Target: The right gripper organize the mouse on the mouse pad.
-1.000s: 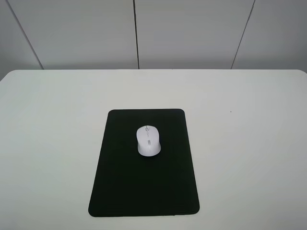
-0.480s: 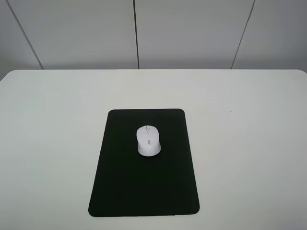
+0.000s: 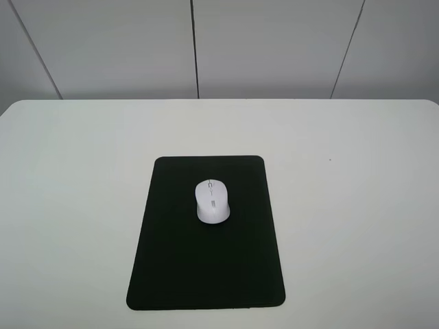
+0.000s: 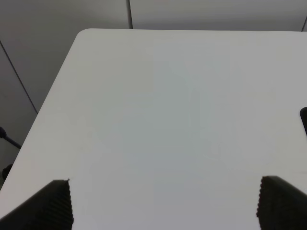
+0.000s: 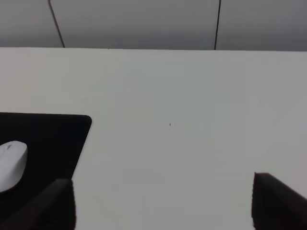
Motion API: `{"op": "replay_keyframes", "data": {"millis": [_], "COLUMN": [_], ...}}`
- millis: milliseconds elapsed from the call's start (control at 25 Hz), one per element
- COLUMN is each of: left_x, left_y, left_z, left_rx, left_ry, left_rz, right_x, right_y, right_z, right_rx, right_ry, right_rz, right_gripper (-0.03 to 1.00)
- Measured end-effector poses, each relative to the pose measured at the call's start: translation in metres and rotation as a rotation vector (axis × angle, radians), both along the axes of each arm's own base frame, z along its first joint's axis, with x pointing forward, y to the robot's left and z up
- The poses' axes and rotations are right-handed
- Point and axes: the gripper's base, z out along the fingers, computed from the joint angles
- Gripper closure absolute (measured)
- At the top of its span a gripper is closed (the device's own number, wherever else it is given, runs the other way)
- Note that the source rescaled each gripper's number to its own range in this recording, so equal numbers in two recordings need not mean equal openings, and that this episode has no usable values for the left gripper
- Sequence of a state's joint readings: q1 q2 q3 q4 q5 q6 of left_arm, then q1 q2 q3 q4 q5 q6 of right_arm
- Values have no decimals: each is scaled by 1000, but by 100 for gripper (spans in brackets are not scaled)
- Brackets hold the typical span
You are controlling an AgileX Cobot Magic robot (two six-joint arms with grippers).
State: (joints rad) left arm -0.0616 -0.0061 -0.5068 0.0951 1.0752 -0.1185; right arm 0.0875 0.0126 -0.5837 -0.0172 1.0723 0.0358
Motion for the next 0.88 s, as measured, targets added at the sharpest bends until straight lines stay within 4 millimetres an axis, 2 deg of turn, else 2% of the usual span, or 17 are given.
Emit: {"op": "replay_keyframes", "data": {"millis": [200, 440, 640, 880], "left_x": [0, 0, 0, 0], "left_y": [0, 0, 0, 0], "left_z": [0, 0, 0, 0], "left_rx": [0, 0, 0, 0], "left_ry": [0, 0, 0, 0], "left_rz": [0, 0, 0, 0], "right_x": [3, 4, 6, 6], "right_y": [0, 2, 3, 3], "right_z": [-9, -9, -18, -18], "right_rx": [-23, -13, -9, -8], "right_ry": [-10, -13, 39, 40], "right_rz": [9, 22, 28, 29], "right_gripper": [36, 36, 36, 36]}}
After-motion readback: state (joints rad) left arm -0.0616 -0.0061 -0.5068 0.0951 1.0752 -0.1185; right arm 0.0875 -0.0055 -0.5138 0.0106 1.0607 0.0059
